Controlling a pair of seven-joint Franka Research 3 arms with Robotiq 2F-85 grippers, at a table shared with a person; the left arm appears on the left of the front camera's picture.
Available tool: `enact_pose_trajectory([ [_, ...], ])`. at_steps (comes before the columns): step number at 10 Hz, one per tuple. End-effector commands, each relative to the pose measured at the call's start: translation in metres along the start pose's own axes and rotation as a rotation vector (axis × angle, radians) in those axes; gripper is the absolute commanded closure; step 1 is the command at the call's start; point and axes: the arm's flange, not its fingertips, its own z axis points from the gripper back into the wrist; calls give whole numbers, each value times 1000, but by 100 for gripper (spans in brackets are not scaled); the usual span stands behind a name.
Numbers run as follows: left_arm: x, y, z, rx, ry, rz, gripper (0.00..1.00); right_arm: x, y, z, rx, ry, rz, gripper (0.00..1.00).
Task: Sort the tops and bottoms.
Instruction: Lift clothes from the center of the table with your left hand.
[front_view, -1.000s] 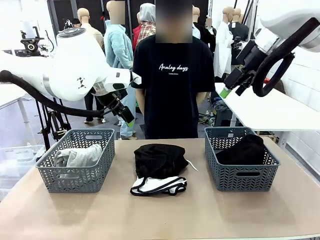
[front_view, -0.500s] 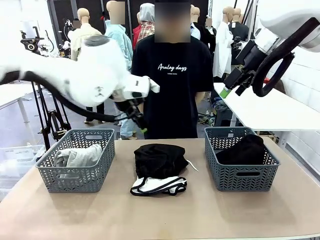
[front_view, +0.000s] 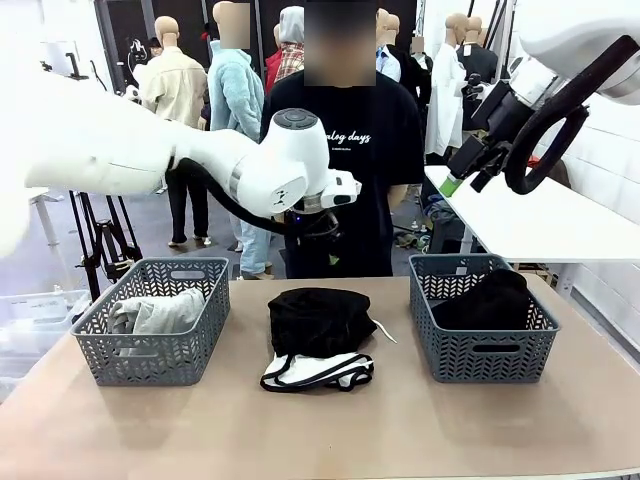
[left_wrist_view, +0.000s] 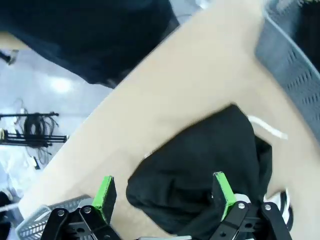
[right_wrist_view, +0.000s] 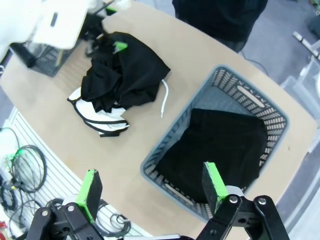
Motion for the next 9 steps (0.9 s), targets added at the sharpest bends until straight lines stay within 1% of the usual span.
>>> enact_pose_trajectory([
  [1,27,-4,1,29,10,149,0,-4,1,-3,-16,2,-9,0],
  [2,30,-2,-5,30,112,220,0,-4,1,-3,-16,2,-9,0],
  [3,32,-2,-11,50,139,238,0,-4,1,-3,-16,2,-9,0],
  [4,31,-4,-21,27,197,311,0,-4,1,-3,-16,2,-9,0],
  [5,24,-6,-30,-6,235,365,0,-4,1,-3,-16,2,-9,0],
  [6,15,-8,-37,-54,250,410,0,-4,1,-3,-16,2,-9,0],
  [7,9,-8,-44,-140,219,444,0,-4,1,-3,-16,2,-9,0],
  [8,1,-9,-50,-262,198,488,0,-4,1,-3,-16,2,-9,0],
  [9,-4,-10,-54,-306,173,518,0,-4,1,-3,-16,2,-9,0],
])
